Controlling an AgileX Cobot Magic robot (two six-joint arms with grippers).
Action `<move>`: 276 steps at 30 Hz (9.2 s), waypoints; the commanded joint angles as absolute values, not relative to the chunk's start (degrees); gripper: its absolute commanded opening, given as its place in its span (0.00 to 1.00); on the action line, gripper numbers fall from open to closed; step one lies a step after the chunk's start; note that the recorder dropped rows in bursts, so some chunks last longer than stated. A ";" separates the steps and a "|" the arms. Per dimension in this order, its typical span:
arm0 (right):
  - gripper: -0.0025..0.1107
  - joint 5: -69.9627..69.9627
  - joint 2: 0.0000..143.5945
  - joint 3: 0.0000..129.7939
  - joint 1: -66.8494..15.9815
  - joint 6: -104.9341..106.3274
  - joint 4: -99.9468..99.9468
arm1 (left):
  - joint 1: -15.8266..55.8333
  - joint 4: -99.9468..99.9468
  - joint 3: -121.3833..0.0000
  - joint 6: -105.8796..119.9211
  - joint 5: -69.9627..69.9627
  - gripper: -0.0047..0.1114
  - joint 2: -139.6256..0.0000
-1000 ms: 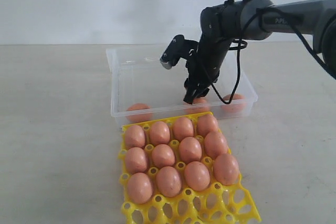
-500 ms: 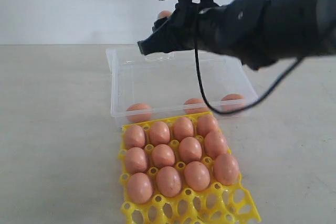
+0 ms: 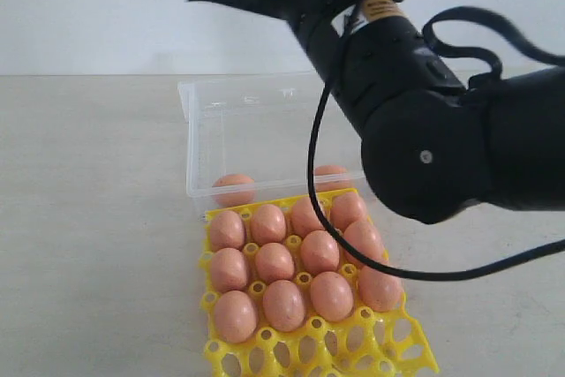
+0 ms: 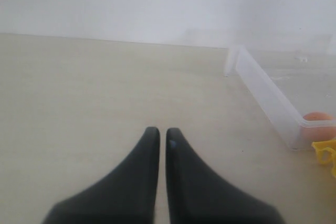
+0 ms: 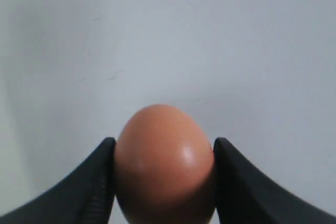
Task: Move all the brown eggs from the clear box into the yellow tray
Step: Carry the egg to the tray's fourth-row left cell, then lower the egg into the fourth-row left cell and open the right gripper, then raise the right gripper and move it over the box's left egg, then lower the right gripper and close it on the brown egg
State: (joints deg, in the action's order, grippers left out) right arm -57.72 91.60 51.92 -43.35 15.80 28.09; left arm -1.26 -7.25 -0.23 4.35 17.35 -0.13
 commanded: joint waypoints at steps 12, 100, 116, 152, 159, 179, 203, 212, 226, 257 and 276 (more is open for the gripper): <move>0.02 -40.15 87.52 32.50 -67.39 11.26 32.11 | -1.06 -7.03 0.00 4.55 16.71 0.08 0.00; 0.02 -20.27 87.67 27.12 -73.19 26.94 62.67 | -1.06 -7.03 0.00 4.55 16.71 0.08 0.00; 0.02 -23.18 96.45 32.69 -73.19 24.61 61.69 | -1.06 -7.03 0.00 4.55 16.71 0.08 0.00; 0.02 -20.67 88.53 55.27 -46.14 60.50 59.79 | -1.06 -7.03 0.00 4.55 16.71 0.08 0.00; 0.02 51.10 100.61 78.61 -15.64 54.14 57.04 | -1.06 -7.03 0.00 4.55 16.71 0.08 0.00; 0.49 56.00 126.66 107.62 -22.84 57.92 16.99 | -1.06 -7.03 0.00 4.55 16.71 0.08 0.00; 0.53 47.07 132.60 107.62 -28.47 53.90 17.17 | -1.06 -7.03 0.00 4.55 16.71 0.08 0.00; 0.53 40.15 131.76 107.62 -28.47 47.34 17.27 | -1.06 -7.03 0.00 4.55 16.71 0.08 0.00; 0.53 42.81 129.29 107.62 -28.24 -3.77 11.05 | -1.06 -7.03 0.00 4.55 16.71 0.08 0.00; 0.53 57.51 132.70 107.62 -25.78 53.85 19.86 | -1.06 -7.03 0.00 4.55 16.71 0.08 0.00; 0.48 55.40 136.25 107.62 -25.78 51.68 18.95 | -1.06 -7.03 0.00 4.55 16.71 0.08 0.00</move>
